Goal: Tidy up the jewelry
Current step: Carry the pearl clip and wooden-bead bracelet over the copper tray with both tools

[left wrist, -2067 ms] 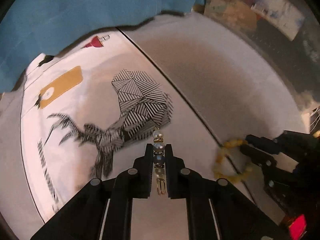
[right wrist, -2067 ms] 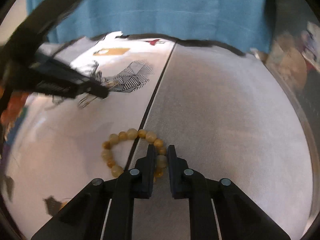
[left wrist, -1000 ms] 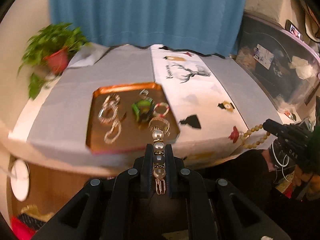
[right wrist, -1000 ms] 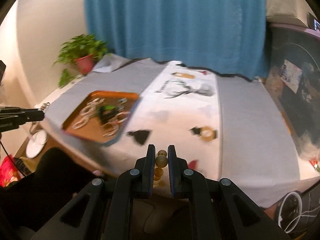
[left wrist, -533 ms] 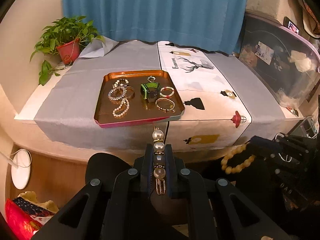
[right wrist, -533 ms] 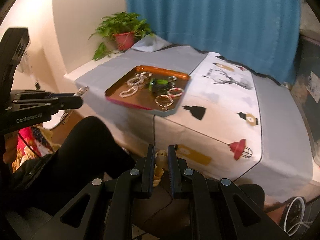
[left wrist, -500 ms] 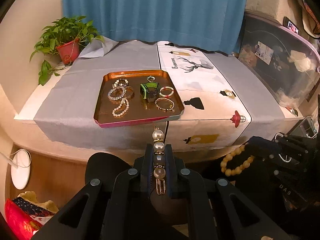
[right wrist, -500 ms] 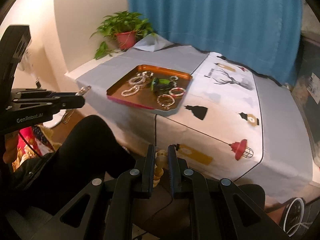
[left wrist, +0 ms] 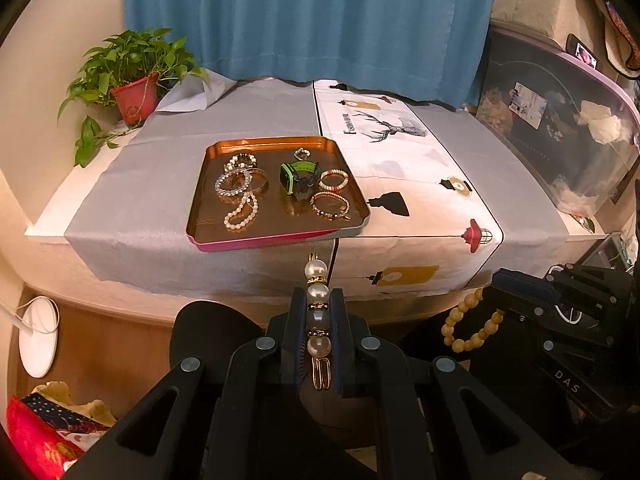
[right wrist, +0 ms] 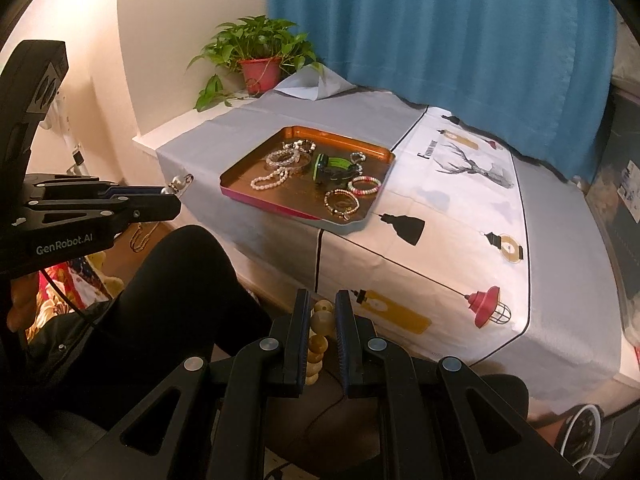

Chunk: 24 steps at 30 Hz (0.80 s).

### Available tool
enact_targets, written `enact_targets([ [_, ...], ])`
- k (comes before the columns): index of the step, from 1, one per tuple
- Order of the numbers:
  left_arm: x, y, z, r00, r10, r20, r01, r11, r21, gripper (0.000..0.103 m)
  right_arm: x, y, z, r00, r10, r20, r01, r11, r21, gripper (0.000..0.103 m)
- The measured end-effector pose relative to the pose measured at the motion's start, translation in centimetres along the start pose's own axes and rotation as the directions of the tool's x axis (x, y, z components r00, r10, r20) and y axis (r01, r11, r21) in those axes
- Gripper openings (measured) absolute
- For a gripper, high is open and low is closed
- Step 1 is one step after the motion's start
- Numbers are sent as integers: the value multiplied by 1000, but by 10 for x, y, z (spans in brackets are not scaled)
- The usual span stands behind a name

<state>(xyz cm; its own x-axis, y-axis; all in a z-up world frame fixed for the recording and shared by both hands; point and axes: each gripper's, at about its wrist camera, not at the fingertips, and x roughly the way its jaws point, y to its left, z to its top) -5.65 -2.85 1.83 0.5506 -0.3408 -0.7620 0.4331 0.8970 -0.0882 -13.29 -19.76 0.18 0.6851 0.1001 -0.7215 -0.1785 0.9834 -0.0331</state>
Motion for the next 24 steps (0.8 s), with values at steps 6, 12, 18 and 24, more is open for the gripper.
enact_targets([
  [6, 7, 3, 1, 1000, -4, -16, 4, 1000, -4, 9, 9, 0, 2, 1000, 5, -16, -5, 1000, 3, 13],
  [12, 19, 8, 4, 999, -7, -36, 7, 1000, -10, 9, 21, -3, 6, 999, 9, -35, -9, 1000, 3, 13],
  [18, 36, 19, 12, 998, -11, -59, 10, 1000, -19, 9, 40, -6, 19, 999, 8, -52, -8, 1000, -1, 13],
  [24, 59, 34, 36, 998, -10, -58, 7, 999, -35, 9, 69, -13, 47, 999, 0, -51, 1, 1000, 8, 13],
])
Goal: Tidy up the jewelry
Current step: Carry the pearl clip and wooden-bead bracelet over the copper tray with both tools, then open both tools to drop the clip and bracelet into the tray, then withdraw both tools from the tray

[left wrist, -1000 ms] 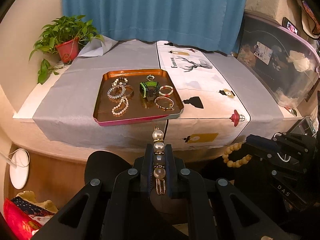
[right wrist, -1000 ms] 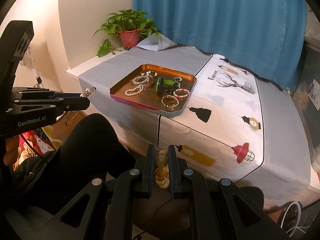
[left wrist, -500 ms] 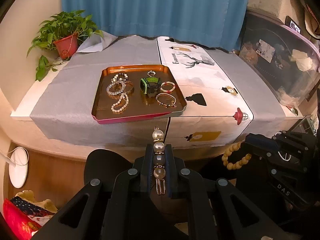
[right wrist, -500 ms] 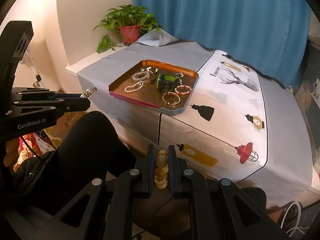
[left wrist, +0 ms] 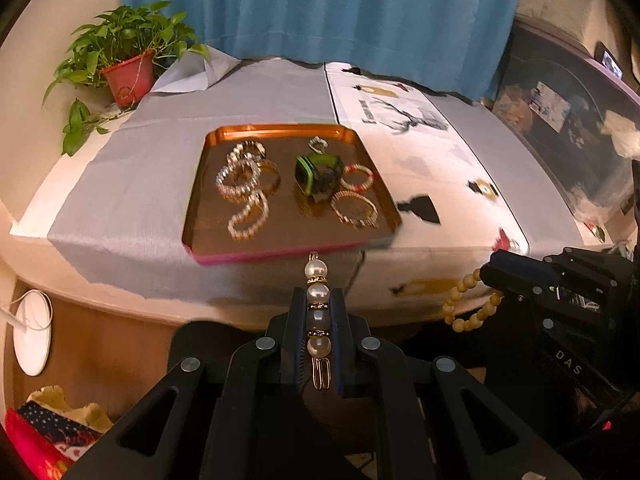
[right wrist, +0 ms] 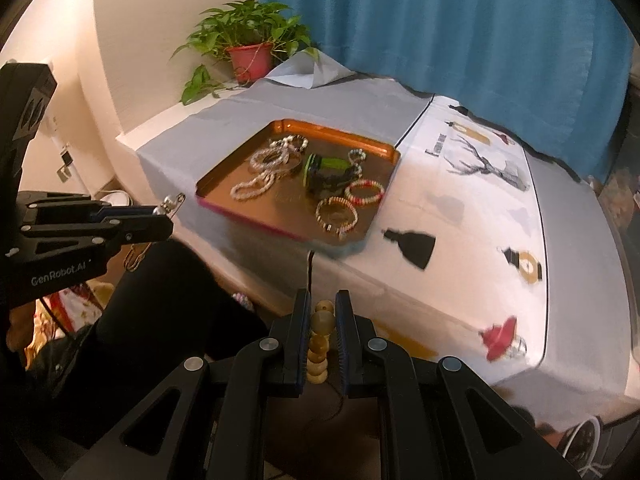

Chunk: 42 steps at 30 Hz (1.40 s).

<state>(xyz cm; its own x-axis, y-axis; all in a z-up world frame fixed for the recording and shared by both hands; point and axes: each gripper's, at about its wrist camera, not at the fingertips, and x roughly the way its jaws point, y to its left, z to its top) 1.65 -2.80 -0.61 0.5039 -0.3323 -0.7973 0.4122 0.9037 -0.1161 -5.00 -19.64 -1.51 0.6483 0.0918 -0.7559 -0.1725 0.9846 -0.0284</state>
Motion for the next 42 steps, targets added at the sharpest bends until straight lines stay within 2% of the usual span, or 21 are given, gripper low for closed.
enact_targets([
  [12, 55, 34, 85, 998, 23, 56, -22, 999, -28, 9, 75, -25, 89, 999, -4, 50, 4, 1000, 17, 13],
  [16, 80, 40, 101, 998, 32, 45, -31, 999, -29, 9, 100, -27, 107, 999, 4, 50, -5, 1000, 17, 13],
  [21, 108, 46, 113, 999, 36, 19, -35, 999, -34, 12, 132, -29, 113, 1000, 16, 23, -16, 1000, 22, 14],
  [23, 119, 49, 114, 998, 55, -1, -55, 998, -42, 39, 144, -29, 112, 1000, 17, -4, -17, 999, 28, 20],
  [24, 121, 51, 113, 997, 80, -10, -80, 996, -45, 79, 152, -29, 110, 999, -3, -35, 4, 1000, 24, 26],
  [25, 121, 52, 111, 993, 122, -7, -122, 991, -53, 100, 155, -28, 107, 998, -19, -53, 20, 1000, 21, 45],
  [26, 118, 53, 108, 988, 152, 20, -151, 987, -60, 100, 158, -28, 104, 997, -33, -66, 34, 999, 20, 66],
  [28, 109, 54, 99, 984, 168, 52, -165, 985, -57, 100, 155, -29, 97, 997, -57, -58, 59, 998, 24, 74],
  [34, 82, 53, 67, 979, 204, 30, -201, 977, -75, 100, 126, -25, 82, 996, -73, -43, 75, 995, 60, 75],
  [42, 32, 37, 31, 960, 263, 94, -257, 964, -67, 100, 77, 0, 55, 996, -90, 8, 90, 994, 56, 77],
])
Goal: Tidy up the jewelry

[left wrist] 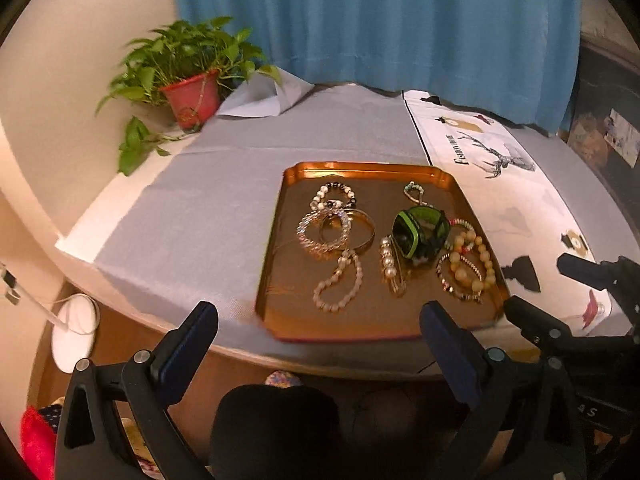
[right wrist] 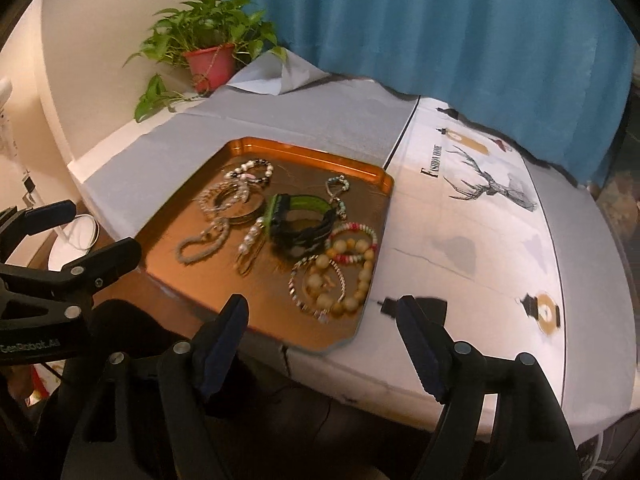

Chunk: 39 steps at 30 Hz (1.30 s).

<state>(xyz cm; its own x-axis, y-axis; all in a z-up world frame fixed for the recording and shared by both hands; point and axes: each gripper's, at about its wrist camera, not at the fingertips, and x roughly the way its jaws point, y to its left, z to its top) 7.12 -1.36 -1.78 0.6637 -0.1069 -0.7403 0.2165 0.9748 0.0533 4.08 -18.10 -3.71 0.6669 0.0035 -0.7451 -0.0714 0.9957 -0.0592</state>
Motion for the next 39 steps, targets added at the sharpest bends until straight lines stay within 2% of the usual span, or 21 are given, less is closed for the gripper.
enact_targets([
  [8, -30, 5, -15, 999, 13, 29, -12, 999, -33, 100, -34, 8, -16, 999, -6, 41, 6, 1000, -2, 77],
  [12, -41, 5, -21, 998, 46, 45, -45, 999, -23, 100, -47, 11, -20, 999, -8, 54, 9, 1000, -3, 77],
  [16, -49, 5, -26, 998, 42, 51, -40, 999, -21, 100, -57, 14, -22, 998, -15, 67, 16, 1000, -12, 77],
  [39, -66, 0, -30, 997, 37, 74, -36, 999, -14, 100, -70, 18, -26, 996, -23, 83, 24, 1000, -17, 77],
])
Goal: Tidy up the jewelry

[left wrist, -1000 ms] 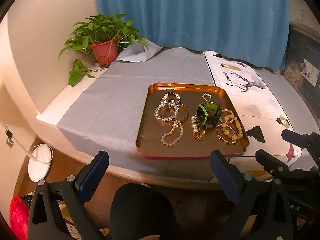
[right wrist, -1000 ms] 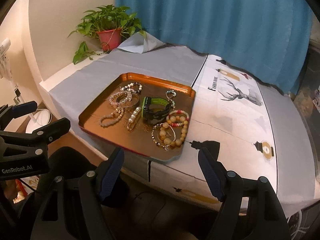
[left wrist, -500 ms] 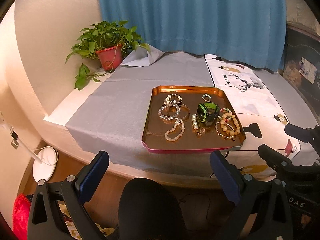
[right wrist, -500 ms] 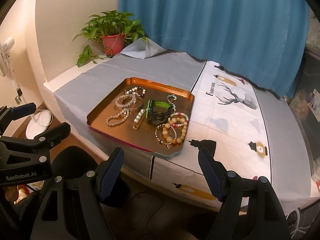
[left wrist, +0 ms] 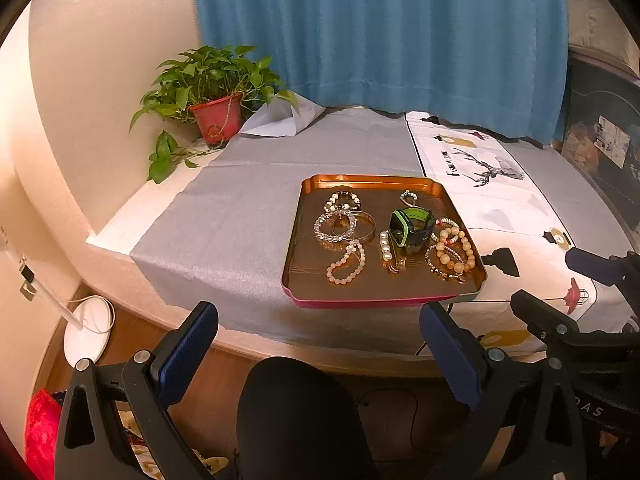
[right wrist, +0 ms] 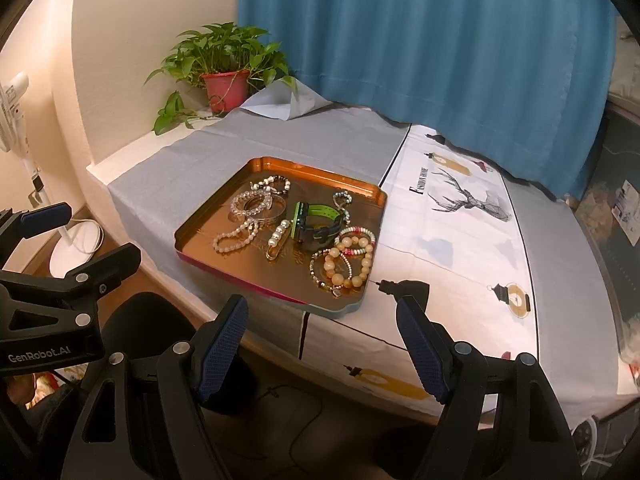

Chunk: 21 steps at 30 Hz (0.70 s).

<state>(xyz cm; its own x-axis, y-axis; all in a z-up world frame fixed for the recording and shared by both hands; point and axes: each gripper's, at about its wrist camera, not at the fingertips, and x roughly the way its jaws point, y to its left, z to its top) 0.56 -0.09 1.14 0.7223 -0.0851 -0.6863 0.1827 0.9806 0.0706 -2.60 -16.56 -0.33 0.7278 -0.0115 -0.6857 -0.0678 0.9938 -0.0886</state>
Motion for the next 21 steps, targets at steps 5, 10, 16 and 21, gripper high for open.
enact_targets([
  [5, 0, 0, 0, 1000, 0, 1, 0, 1000, 1, 100, 0, 1, 0, 1000, -1, 0, 1, 1000, 1, 77],
  [10, 0, -2, 1, 1000, 3, 1, -3, 1000, 5, 100, 0, 0, 0, 1000, -1, -1, 1, 1000, 1, 77],
  [16, 0, -3, 1, 1000, 3, 1, -3, 1000, 6, 100, 0, 0, 0, 1000, -2, -1, 2, 1000, -1, 77],
  [21, 0, -6, 1, 1000, 4, 1, -4, 1000, 12, 100, 0, -1, 0, 1000, -2, -1, 2, 1000, 1, 77],
])
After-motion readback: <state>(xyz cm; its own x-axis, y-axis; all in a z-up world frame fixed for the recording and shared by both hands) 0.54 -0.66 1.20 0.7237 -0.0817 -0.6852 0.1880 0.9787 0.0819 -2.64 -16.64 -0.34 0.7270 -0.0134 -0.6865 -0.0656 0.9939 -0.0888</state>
